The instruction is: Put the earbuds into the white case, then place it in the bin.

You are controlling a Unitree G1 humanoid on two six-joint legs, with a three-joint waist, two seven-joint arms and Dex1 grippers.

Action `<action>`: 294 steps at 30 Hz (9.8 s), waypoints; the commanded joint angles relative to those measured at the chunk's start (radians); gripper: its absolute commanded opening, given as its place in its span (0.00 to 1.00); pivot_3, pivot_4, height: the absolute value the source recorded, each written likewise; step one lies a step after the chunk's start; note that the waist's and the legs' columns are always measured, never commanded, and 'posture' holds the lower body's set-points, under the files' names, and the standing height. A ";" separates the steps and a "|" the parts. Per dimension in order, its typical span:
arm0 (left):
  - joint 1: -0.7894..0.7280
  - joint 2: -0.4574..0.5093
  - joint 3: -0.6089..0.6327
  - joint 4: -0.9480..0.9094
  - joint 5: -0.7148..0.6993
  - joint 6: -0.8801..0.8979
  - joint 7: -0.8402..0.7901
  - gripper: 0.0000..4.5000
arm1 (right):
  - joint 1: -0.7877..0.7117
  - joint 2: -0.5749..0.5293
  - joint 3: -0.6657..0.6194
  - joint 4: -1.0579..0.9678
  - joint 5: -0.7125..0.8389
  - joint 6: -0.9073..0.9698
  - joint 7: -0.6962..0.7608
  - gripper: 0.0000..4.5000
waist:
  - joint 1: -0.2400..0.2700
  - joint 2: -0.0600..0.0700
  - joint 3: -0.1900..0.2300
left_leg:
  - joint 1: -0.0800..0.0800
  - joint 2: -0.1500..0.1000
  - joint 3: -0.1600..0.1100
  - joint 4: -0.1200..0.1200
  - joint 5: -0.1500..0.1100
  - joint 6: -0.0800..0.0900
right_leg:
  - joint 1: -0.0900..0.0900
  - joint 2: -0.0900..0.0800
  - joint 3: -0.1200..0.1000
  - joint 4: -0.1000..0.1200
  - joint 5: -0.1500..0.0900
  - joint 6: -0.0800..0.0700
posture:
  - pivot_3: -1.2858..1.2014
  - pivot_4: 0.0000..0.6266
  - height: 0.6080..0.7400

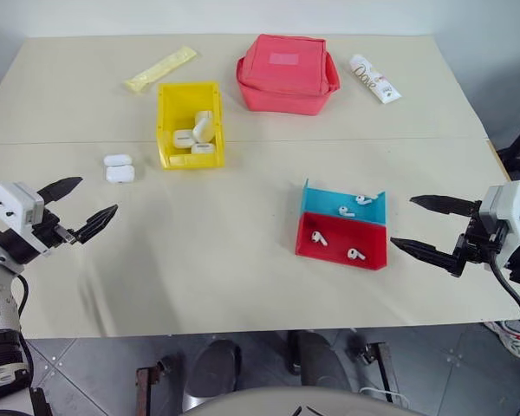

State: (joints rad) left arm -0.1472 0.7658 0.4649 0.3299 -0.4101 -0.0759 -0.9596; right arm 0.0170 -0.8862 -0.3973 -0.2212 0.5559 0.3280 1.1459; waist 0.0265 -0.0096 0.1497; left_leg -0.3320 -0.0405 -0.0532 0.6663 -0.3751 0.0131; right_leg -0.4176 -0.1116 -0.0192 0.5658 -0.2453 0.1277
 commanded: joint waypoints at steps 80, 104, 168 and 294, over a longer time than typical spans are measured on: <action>-1.057 -0.096 -0.537 0.599 0.338 1.252 0.692 0.99 | -0.517 0.099 0.302 0.273 -0.078 -0.100 0.195 1.00 | -0.010 0.003 0.002 | -0.003 -0.012 -0.013 0.008 0.001 -0.003 | 0.002 -0.002 -0.026 0.010 -0.002 -0.003 | 0.52 0.24 1.00; -1.125 -0.145 -0.414 0.851 0.370 1.133 0.774 0.61 | -0.500 0.088 0.298 0.250 -0.080 -0.081 0.180 1.00 | -0.001 0.004 0.002 | -0.003 -0.015 -0.018 0.014 0.001 -0.003 | 0.004 -0.005 -0.028 0.016 -0.002 -0.002 | 0.52 0.24 1.00; -0.257 -0.468 -0.561 -0.332 -0.112 0.055 -0.334 0.61 | -0.187 -0.151 0.280 -0.634 0.079 1.110 -0.556 0.47 | 0.027 0.008 0.002 | -0.004 -0.006 -0.018 0.016 -0.001 0.001 | 0.009 -0.004 -0.030 -0.001 -0.002 -0.003 | 0.52 0.24 1.00; -0.456 -0.564 -0.537 -0.072 -0.188 0.026 -0.600 0.61 | -0.276 0.405 0.338 -0.316 0.214 0.213 -0.330 0.12 | 0.008 0.010 0.004 | -0.005 -0.005 -0.018 0.012 -0.001 0.002 | 0.009 -0.002 -0.031 -0.006 0.001 -0.002 | 0.52 0.24 1.00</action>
State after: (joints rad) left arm -0.5855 0.2034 -0.0848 0.3186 -0.5497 -0.0489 -1.5007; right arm -0.2585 -0.4879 -0.0610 -0.5507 0.7910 0.5659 0.8143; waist 0.0344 0.0009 0.1540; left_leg -0.3373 -0.0457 -0.0715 0.6781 -0.3766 0.0149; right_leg -0.4088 -0.1138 -0.0501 0.5594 -0.2446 0.1259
